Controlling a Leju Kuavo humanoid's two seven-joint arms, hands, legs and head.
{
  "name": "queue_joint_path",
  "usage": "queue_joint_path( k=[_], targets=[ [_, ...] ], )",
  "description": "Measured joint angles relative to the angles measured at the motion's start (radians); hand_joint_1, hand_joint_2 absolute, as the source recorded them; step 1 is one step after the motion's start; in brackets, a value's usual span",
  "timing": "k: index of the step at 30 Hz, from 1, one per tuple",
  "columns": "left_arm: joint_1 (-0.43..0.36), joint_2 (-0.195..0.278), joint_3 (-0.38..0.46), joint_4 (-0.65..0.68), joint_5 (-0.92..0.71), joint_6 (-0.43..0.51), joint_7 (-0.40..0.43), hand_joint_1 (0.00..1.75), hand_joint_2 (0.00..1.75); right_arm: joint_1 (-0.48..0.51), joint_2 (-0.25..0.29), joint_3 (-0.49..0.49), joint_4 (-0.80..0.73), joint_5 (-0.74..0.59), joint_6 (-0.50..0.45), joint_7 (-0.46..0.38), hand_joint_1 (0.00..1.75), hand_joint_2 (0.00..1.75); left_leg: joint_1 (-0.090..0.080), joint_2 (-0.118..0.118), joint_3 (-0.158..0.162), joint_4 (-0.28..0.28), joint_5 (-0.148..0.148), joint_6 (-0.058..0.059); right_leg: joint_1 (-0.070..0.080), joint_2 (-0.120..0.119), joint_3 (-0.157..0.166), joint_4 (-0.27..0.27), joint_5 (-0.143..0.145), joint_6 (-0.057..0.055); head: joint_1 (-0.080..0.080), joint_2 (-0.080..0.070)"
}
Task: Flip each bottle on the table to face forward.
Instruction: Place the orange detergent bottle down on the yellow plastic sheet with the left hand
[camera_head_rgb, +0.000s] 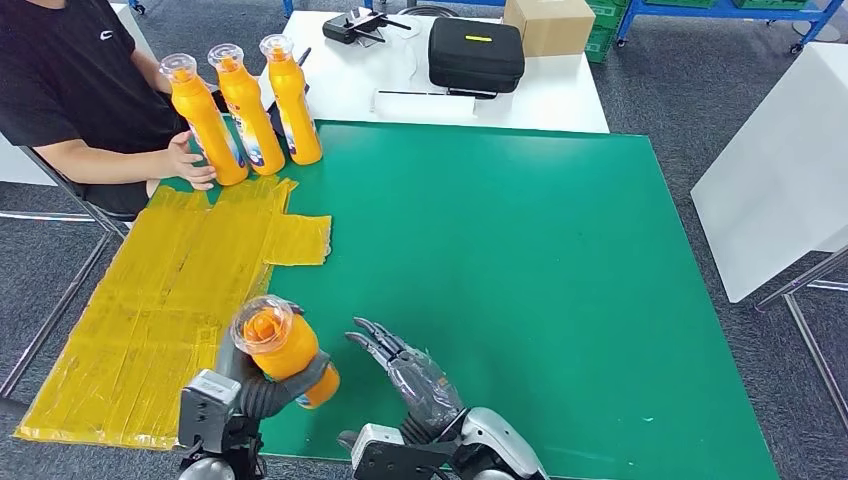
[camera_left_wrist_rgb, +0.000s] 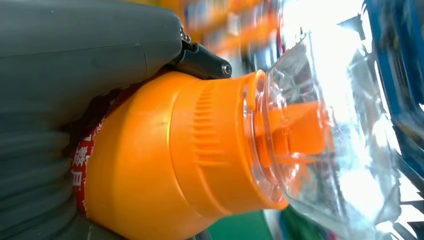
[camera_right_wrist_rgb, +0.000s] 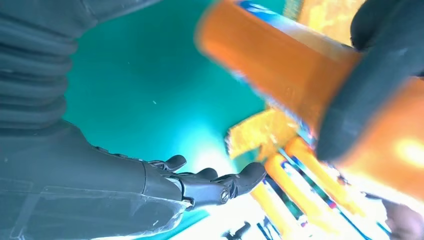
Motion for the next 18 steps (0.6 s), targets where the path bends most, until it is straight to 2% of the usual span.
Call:
queue_joint_path(
  k=[6,10,13,18],
  targets=[
    [-0.112,0.038,0.082,0.01,-0.365,0.276,0.079,1.75,1.75,-0.016,-0.011,-0.054,-0.05,-0.052,0.008,-0.031,0.0,0.0,0.0,0.0,0.0,0.0,0.001,0.0,0.0,0.0,0.004,0.0,0.0,0.0,0.0,0.0],
    [-0.179,0.052,0.093,0.098,-0.726,0.466,0.162,1.75,1.75,-0.047,-0.014,-0.065,-0.055,-0.078,0.013,-0.042,0.0,0.0,0.0,-0.001,0.0,0.0,0.002,0.002,0.0,0.0,0.01,0.0,0.001,0.0,0.0,0.0],
    [-0.217,0.057,0.094,0.198,-0.956,0.504,0.224,1.75,1.75,-0.072,-0.018,-0.064,-0.052,-0.101,0.01,-0.049,0.0,0.0,0.0,0.0,0.0,0.0,0.002,0.002,0.0,0.0,0.01,0.0,0.001,0.0,0.0,0.0],
    [-0.242,0.061,0.095,0.283,-1.007,0.508,0.242,1.75,1.75,-0.087,-0.026,-0.064,-0.047,-0.108,0.009,-0.052,0.0,0.0,0.0,0.0,0.0,0.0,0.002,0.002,0.0,0.0,0.01,0.0,0.001,0.001,0.0,0.0]
  ],
)
